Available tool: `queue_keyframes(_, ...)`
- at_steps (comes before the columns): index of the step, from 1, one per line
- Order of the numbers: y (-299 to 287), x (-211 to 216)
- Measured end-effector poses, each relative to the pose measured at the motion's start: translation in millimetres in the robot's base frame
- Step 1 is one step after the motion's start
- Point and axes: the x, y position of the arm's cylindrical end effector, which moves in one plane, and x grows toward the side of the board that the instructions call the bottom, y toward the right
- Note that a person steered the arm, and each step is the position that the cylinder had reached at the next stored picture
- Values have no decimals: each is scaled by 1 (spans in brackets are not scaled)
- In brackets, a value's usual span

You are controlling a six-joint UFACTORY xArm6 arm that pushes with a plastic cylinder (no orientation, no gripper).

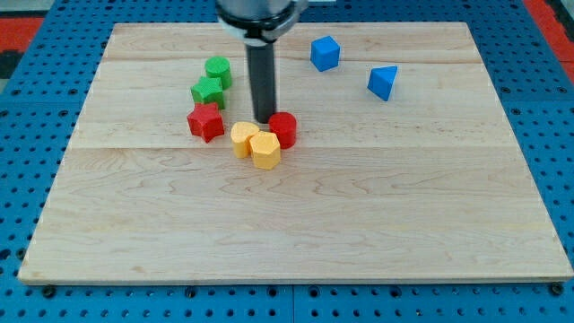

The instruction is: Move the red circle in between the yellow blocks

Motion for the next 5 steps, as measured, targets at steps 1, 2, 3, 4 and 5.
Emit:
queue_keyframes(1, 46, 6)
queue_keyframes(2, 19, 32)
queue_keyframes(3, -33, 38)
queue_keyframes(4, -62, 39)
queue_keyframes(5, -35, 39)
